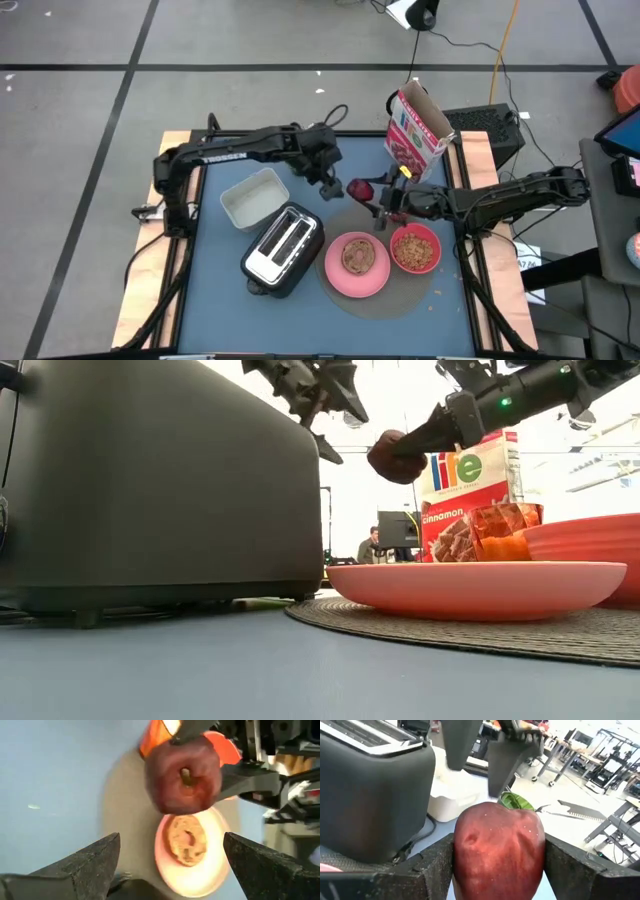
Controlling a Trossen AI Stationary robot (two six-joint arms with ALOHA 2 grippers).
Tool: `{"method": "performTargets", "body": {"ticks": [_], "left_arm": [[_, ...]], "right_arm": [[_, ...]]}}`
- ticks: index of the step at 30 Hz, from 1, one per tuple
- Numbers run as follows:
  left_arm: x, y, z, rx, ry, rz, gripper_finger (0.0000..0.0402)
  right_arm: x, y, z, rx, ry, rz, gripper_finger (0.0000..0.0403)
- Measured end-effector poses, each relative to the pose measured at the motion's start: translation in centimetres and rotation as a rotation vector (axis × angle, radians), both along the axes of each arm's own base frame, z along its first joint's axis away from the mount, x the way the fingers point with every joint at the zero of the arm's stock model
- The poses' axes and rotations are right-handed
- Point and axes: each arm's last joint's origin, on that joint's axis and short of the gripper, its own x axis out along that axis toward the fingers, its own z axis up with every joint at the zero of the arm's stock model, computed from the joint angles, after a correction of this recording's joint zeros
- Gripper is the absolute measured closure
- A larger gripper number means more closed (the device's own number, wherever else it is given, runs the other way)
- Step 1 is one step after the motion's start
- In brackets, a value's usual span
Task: Arrange a breakfast setting
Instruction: Put the apple on the placemat to the top of the pink plate
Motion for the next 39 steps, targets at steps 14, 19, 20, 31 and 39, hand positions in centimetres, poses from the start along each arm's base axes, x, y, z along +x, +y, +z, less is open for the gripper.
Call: {"method": "performTargets", "body": {"ticks": [14, 19, 20, 31, 39], "left_arm": [[-7.8, -4.3, 4.4, 0.335, -0.037, -0.089, 0.0043], [-9.3, -5.5, 1.1, 0.349, -0.218, -0.078, 0.0043], [-9.5, -5.5, 0.3, 0.352, -0.249, -0.071, 0.0043], [-8.9, -5.4, -2.2, 0.474, -0.62, -0.047, 0.0043], [-8.3, -6.1, -1.4, 0.505, -0.833, -0.031, 0.0043]], "right_arm": [[0.1, 0.1, 1.1, 0.036, -0.121, -0.004, 0.0145], [0.2, 0.1, 1.8, 0.072, -0.205, 0.013, 0.0145], [0.2, 0.2, 1.9, 0.085, -0.219, 0.031, 0.0145], [0.2, 0.5, 4.4, 0.158, -0.502, 0.152, 0.0145], [-0.4, 0.5, 6.3, 0.15, -0.708, 0.171, 0.0145]]}}
